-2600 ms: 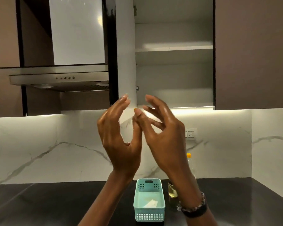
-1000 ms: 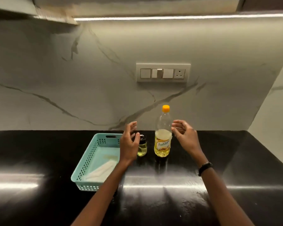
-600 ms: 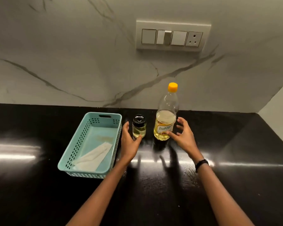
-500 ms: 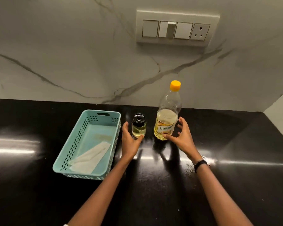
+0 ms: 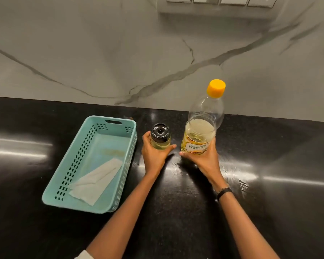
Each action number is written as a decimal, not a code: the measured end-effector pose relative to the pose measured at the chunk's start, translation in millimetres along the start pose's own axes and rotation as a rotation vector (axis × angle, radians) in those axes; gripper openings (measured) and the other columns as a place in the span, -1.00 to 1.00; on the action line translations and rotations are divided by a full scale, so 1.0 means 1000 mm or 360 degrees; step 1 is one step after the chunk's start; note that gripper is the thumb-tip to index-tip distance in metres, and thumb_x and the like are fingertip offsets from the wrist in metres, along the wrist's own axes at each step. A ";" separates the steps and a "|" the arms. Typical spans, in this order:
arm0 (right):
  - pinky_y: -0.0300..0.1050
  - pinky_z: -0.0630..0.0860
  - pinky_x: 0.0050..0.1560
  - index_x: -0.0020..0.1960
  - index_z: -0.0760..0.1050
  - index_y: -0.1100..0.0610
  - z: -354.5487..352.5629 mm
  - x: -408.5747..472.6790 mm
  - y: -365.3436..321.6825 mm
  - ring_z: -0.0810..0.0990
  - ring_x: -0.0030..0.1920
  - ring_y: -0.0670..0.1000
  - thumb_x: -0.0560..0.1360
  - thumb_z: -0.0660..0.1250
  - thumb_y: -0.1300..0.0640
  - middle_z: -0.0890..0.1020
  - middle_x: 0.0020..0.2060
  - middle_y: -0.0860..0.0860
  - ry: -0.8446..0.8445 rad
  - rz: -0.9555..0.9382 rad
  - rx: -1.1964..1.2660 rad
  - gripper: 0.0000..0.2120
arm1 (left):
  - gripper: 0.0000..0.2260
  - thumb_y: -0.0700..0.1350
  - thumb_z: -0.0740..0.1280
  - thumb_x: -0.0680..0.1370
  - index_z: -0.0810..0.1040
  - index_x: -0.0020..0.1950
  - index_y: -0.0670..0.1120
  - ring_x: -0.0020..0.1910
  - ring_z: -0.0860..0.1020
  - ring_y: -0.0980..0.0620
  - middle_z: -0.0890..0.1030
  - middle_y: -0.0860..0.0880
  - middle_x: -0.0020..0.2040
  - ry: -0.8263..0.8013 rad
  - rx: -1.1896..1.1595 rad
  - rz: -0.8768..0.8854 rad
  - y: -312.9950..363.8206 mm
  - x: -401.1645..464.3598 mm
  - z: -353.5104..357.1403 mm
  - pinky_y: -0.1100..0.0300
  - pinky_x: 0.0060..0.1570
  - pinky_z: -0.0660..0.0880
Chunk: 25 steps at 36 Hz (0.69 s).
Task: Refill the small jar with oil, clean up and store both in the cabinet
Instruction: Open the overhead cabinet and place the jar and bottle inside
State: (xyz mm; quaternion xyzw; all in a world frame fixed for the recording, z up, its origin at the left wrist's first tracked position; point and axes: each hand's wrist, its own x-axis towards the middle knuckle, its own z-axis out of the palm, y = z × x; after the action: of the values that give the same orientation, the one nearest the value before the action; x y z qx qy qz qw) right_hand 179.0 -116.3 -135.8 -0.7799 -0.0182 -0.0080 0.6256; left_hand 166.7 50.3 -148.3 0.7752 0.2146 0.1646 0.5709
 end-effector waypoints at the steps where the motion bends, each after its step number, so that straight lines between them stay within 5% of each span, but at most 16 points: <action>1: -0.38 0.47 0.09 0.34 0.23 -0.05 0.000 0.000 0.001 0.51 0.20 -0.18 0.13 0.67 0.04 0.52 0.21 -0.08 0.0010 -0.0005 0.0002 -0.08 | -0.28 -0.04 0.65 0.19 0.40 0.24 -0.08 0.01 0.54 0.13 0.59 0.05 0.09 0.0006 0.0015 -0.0007 -0.001 0.000 0.001 0.62 -0.12 0.33; 7: -0.26 0.52 0.09 0.23 0.32 -0.11 0.006 0.001 0.006 0.57 0.14 -0.15 0.17 0.65 0.10 0.58 0.13 -0.08 0.0097 -0.0029 -0.0006 -0.24 | -0.48 -0.09 0.61 0.23 0.49 0.10 -0.04 -0.04 0.60 0.10 0.64 0.03 -0.01 0.0072 0.0029 0.0012 -0.008 0.003 0.006 0.29 0.00 0.50; 15: -0.41 0.48 -0.02 0.19 0.36 -0.08 0.015 -0.004 -0.001 0.56 0.05 -0.23 0.18 0.63 0.21 0.57 0.05 -0.16 0.0175 -0.0099 -0.0057 -0.30 | -0.57 -0.15 0.59 0.24 0.50 0.01 0.01 -0.10 0.62 0.10 0.65 0.07 -0.10 0.0211 -0.0076 -0.0001 -0.001 -0.001 0.013 0.21 -0.10 0.54; 18: -0.44 0.46 -0.03 0.22 0.36 0.00 0.017 -0.007 -0.005 0.54 0.03 -0.29 0.17 0.63 0.19 0.56 0.04 -0.20 0.0169 -0.0105 -0.0078 -0.28 | -0.53 -0.16 0.60 0.23 0.50 0.05 -0.01 -0.09 0.62 0.13 0.65 0.08 -0.09 0.0213 -0.0090 0.0004 0.002 -0.005 0.011 0.29 -0.10 0.52; 25: -0.30 0.52 0.00 0.13 0.33 -0.20 0.012 -0.021 -0.027 0.59 0.06 -0.18 0.18 0.64 0.13 0.59 0.04 -0.13 0.0207 -0.0152 -0.0032 -0.31 | -0.56 -0.24 0.59 0.25 0.49 0.02 -0.01 -0.17 0.56 0.38 0.60 0.19 -0.13 0.0154 -0.0166 0.0083 0.028 -0.024 -0.013 0.51 -0.13 0.43</action>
State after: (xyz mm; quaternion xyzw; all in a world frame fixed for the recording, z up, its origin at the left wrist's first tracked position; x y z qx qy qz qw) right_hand 157.0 -98.9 -112.4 -0.7822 -0.0147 -0.0887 0.6165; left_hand 143.1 41.4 -118.2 0.7409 0.2127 0.2276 0.5949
